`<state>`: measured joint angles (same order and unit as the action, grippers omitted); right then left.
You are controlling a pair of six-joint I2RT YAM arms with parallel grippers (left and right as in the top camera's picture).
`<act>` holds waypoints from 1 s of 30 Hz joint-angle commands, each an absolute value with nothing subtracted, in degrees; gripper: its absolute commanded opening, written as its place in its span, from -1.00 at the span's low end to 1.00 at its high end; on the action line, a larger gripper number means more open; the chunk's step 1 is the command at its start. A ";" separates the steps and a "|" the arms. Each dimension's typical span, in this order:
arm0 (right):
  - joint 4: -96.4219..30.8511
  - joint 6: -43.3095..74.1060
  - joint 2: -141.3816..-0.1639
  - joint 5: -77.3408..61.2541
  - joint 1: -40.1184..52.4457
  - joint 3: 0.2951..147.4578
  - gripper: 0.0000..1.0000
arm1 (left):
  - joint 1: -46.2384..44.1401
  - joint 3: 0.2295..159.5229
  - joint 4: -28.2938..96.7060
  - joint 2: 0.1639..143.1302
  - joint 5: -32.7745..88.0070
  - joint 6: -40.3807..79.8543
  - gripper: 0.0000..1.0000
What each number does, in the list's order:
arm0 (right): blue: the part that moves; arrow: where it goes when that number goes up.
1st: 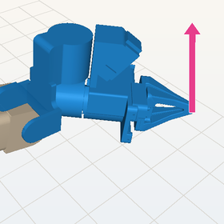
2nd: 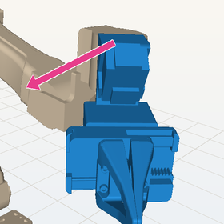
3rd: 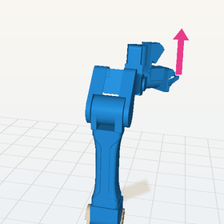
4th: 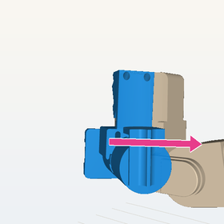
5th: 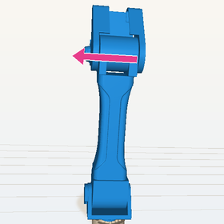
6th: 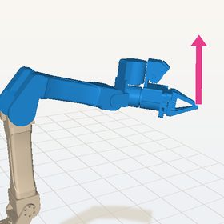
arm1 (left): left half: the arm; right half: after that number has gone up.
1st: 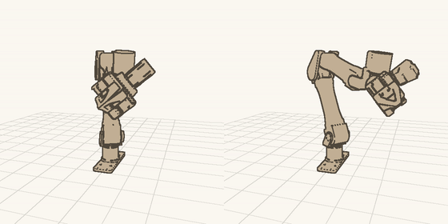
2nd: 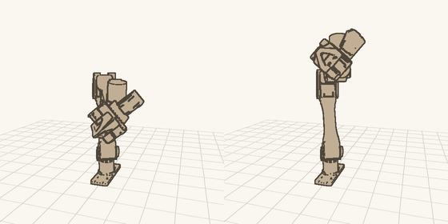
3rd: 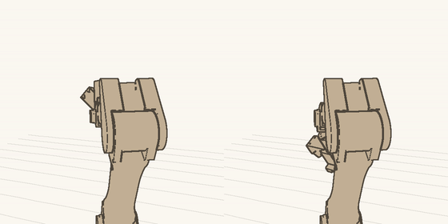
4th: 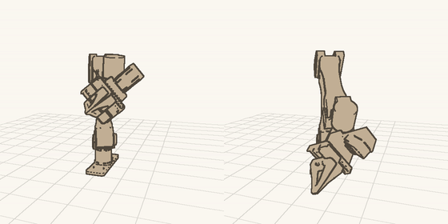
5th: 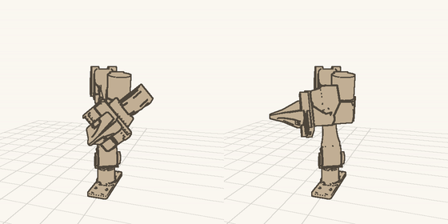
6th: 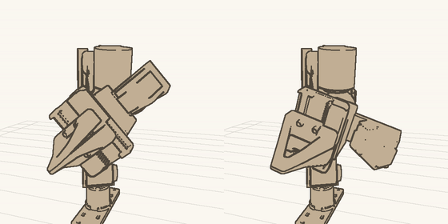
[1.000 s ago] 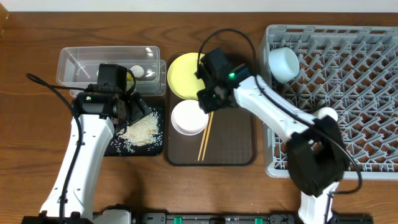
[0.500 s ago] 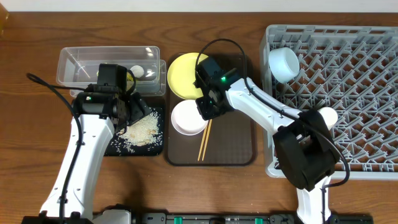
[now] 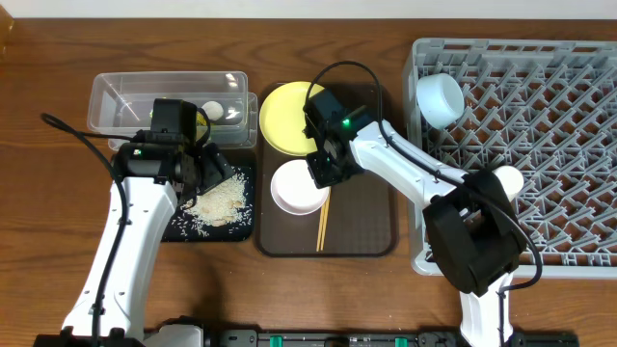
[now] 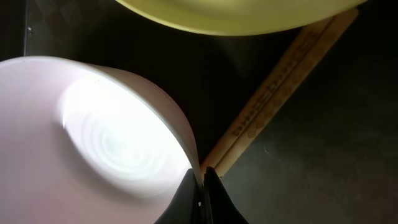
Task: Sort waste into correct bins and load items into the dishwasher rack
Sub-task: 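Lift the white bowl with the right gripper and place it in the rack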
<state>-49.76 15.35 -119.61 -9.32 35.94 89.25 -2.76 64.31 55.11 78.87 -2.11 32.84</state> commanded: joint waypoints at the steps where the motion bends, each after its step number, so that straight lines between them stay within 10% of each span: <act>1: -49.98 15.88 -117.60 -7.29 34.28 89.36 -0.98 | -2.48 64.84 55.31 78.54 -3.05 33.06 0.96; 30: -22.50 -17.28 -101.51 50.81 2.98 89.97 -0.97 | -2.48 64.84 54.22 78.54 -3.07 33.10 0.97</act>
